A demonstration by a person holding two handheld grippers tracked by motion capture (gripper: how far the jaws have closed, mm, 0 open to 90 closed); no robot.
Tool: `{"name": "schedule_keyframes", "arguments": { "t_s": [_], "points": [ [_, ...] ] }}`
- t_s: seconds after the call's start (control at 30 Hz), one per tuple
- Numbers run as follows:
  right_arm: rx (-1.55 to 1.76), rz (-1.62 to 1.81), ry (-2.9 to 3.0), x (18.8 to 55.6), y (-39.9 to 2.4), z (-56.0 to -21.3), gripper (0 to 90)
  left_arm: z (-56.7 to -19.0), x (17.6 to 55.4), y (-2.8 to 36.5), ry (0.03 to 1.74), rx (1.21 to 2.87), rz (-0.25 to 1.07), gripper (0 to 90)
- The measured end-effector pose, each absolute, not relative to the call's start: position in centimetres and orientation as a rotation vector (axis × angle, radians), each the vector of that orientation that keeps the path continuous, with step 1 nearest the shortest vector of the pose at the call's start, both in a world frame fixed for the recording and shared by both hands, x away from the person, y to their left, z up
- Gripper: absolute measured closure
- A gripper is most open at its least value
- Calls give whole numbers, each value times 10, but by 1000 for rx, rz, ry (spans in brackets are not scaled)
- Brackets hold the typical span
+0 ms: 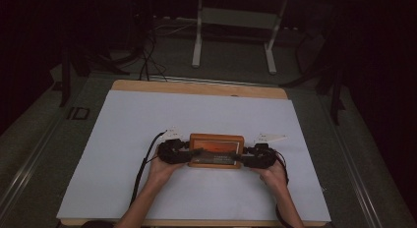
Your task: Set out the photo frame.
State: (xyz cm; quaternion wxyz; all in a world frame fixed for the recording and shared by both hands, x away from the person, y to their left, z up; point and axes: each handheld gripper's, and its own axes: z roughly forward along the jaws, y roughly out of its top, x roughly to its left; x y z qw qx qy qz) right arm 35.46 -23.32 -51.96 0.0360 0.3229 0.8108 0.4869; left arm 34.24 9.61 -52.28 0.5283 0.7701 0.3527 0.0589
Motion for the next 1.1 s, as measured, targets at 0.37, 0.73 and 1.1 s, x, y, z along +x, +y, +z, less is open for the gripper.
{"name": "schedule_keyframes", "arguments": {
  "t_s": [0.37,0.73,1.1],
  "points": [
    [972,1473,2491,353,-232,-520,532,-520,341,99,856,1854,176,483],
    [975,1455,2456,350,-239,-513,487,-514,339,104,868,1859,209,450],
    [967,1449,2433,345,-247,-505,471,-505,331,110,863,1889,292,437]
  ]
}}
